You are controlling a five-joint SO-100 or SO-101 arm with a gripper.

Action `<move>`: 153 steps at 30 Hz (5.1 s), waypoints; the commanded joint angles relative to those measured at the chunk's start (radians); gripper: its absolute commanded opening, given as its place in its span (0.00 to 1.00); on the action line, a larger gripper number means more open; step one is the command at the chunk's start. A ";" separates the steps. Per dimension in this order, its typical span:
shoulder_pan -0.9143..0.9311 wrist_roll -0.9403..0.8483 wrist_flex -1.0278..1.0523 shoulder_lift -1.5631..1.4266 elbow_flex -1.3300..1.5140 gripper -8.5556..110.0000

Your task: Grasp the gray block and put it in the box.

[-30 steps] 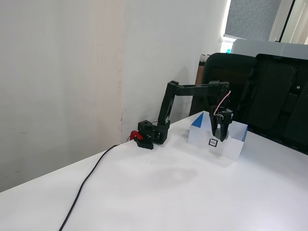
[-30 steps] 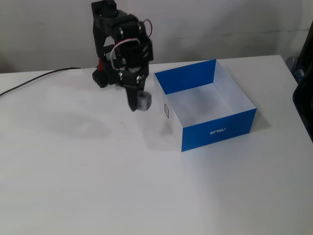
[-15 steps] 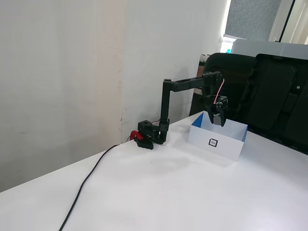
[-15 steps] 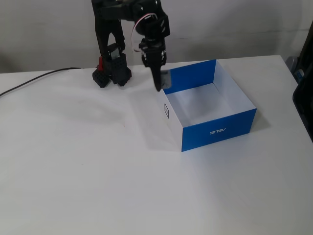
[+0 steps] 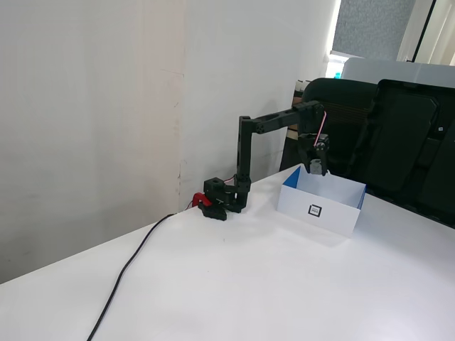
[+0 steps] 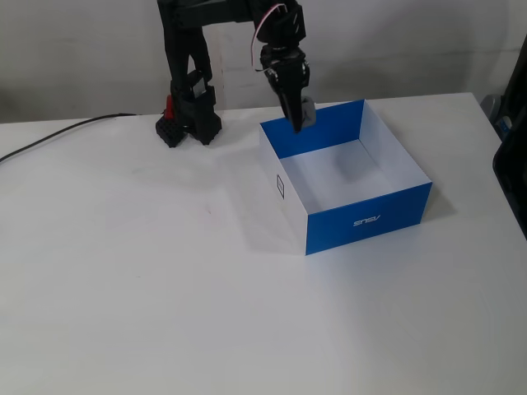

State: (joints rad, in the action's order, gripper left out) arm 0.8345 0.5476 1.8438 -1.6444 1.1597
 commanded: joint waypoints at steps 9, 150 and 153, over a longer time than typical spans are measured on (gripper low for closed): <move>0.031 -0.005 0.015 -0.005 -0.071 0.31; -0.811 -0.597 -1.009 -1.615 2.005 0.07; -0.819 -0.591 -0.927 -1.677 2.003 0.07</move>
State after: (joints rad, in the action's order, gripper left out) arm 0.0322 -0.0537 0.8636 -3.2689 3.1002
